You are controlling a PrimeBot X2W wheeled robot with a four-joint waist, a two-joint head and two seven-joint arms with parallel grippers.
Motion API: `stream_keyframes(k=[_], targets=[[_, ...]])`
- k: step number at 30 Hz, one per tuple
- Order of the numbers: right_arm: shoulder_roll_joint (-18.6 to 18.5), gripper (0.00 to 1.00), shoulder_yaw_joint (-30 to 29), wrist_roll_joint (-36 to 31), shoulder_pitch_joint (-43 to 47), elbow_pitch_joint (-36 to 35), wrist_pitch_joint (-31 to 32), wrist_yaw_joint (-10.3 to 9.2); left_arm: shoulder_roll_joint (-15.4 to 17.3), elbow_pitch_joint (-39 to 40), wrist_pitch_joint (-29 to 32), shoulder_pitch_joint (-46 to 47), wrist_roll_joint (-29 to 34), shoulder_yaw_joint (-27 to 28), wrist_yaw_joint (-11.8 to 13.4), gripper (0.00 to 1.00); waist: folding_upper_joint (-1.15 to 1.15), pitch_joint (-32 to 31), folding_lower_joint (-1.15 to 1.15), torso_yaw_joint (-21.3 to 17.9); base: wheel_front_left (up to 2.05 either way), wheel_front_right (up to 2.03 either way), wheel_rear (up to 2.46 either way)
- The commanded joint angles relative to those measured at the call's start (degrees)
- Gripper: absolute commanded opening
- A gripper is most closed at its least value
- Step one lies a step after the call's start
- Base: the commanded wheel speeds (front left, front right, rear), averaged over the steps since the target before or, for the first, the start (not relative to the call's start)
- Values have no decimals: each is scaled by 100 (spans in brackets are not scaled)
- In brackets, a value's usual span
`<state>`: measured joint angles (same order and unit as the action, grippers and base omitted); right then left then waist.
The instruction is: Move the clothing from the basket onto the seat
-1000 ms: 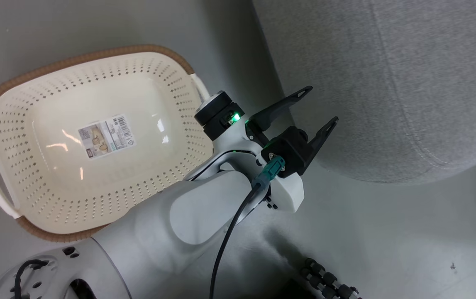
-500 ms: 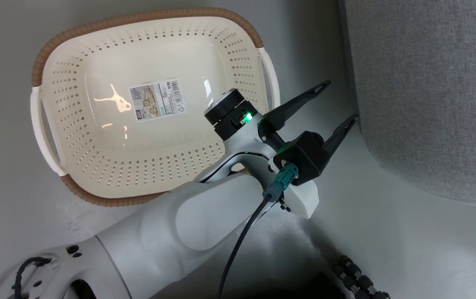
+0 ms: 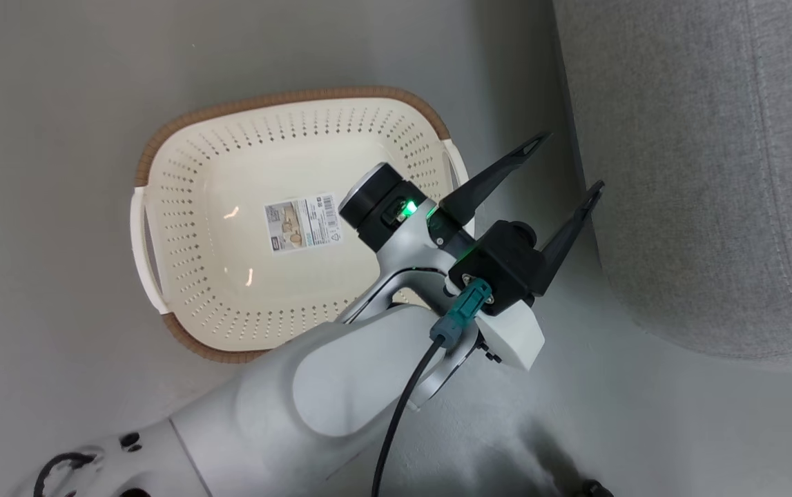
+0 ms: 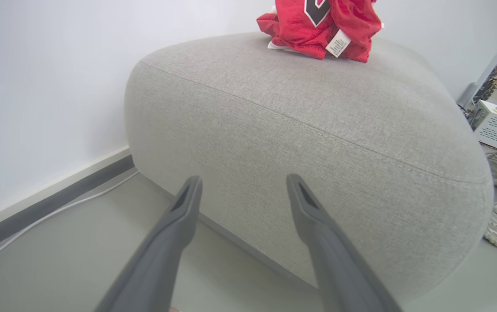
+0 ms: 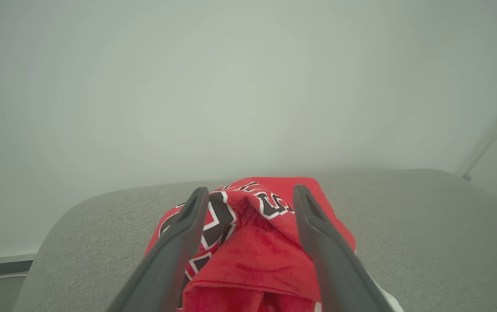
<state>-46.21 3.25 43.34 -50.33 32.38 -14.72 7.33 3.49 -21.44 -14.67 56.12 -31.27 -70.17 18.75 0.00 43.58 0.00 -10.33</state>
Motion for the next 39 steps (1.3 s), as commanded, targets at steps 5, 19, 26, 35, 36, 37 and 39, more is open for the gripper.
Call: stream_keyframes(k=[5, 19, 26, 35, 36, 37, 39], targets=[[-194, 100, -98, -104, 992, -805, -28, 16, -61, 167, -32, -711, 248, 663, 32, 100, 0, -989, 0, 305, 0, 0, 0], [297, 100, -7, -228, 2619, -2219, -28, 16, 42, 394, -32, -2430, 958, 2486, -284, 100, 0, -2337, 0, 893, 0, 0, 0], [821, 100, -52, -372, 3373, -2598, -28, 16, 279, 783, -32, -3408, 1363, 3480, -409, 100, 0, -2926, 0, 1208, 0, 0, 0], [1440, 100, 149, -671, 4145, -2689, -28, 16, 337, 1318, -32, -4535, 1722, 4786, -334, 100, 0, -3359, 0, 1411, 0, 0, 0], [1504, 100, 169, -707, 4210, -2687, -28, 16, 326, 1369, -32, -4660, 1745, 4920, -340, 100, 0, -3400, 0, 1420, 0, 0, 0], [1555, 100, 196, -749, 4267, -2678, -28, 16, 317, 1409, -32, -4778, 1777, 5037, -349, 100, 0, -3441, 0, 1424, 0, 0, 0], [1641, 100, 282, -818, 4370, -2636, -28, 16, 298, 1458, -32, -5001, 1834, 5257, -381, 100, 0, -3528, 0, 1433, 0, 0, 0]])
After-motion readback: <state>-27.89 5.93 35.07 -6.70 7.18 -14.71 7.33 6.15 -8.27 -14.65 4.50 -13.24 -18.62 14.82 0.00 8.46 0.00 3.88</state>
